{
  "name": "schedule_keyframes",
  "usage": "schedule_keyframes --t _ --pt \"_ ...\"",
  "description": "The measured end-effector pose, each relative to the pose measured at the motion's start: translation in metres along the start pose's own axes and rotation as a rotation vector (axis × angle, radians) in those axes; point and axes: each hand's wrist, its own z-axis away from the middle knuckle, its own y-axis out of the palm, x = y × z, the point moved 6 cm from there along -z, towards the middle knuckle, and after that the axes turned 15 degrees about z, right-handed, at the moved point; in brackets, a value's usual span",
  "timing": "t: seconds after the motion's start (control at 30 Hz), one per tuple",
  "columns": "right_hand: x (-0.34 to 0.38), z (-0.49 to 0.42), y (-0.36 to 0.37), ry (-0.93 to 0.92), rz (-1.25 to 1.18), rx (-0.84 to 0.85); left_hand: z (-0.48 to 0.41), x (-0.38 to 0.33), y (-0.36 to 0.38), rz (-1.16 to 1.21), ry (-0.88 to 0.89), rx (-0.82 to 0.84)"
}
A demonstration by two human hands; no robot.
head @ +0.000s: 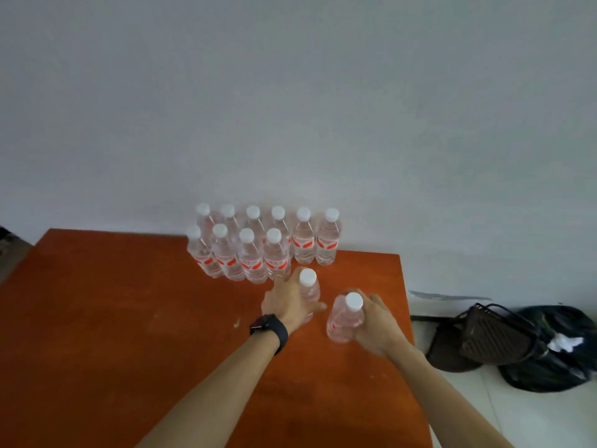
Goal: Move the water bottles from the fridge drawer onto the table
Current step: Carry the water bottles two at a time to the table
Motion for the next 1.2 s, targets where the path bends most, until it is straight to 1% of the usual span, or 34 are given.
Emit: schedule_keyframes --t 0.13,0.27,0.37,0.47,0.57,0.7,0.87,1.0,1.1,1.2 --pt "0.007 -0.046 -0.013 0.027 0.005 -0.052 -0.037 -0.005 0.005 -0.03 0.023 -0.032" --pt "0.014 -0.079 -0.023 0.0 -0.042 -0.096 -0.058 -0.001 0.012 0.037 0.031 -0.062" --pt "0.013 -0.097 -0.027 -0.015 -0.063 -0.119 -0.064 -0.001 0.016 -0.011 0.103 -0.046" --pt "0.01 -0.104 -0.027 -0.019 -0.057 -0.126 -0.072 0.0 0.02 -0.088 0.138 -0.013" --pt "0.011 -0.107 -0.025 -0.041 -0.007 -0.096 -0.081 -0.004 0.016 -0.138 0.134 -0.02" --pt "0.01 -0.117 -0.027 -0.021 -0.012 -0.113 -0.089 -0.008 0.012 -0.085 0.119 -0.025" --pt "0.018 -0.123 -0.024 -0.045 -0.049 -0.146 -0.096 -0.005 0.006 -0.101 0.194 -0.017" --pt "0.029 -0.132 -0.025 -0.086 -0.033 -0.151 -0.1 -0.001 -0.002 -0.099 0.165 -0.05" --pt "0.033 -0.135 -0.026 -0.081 -0.014 -0.173 -0.104 -0.002 -0.004 -0.075 0.179 -0.088" --pt "0.033 -0.134 -0.024 -0.071 -0.017 -0.186 -0.104 -0.002 -0.001 -0.059 0.176 -0.088"
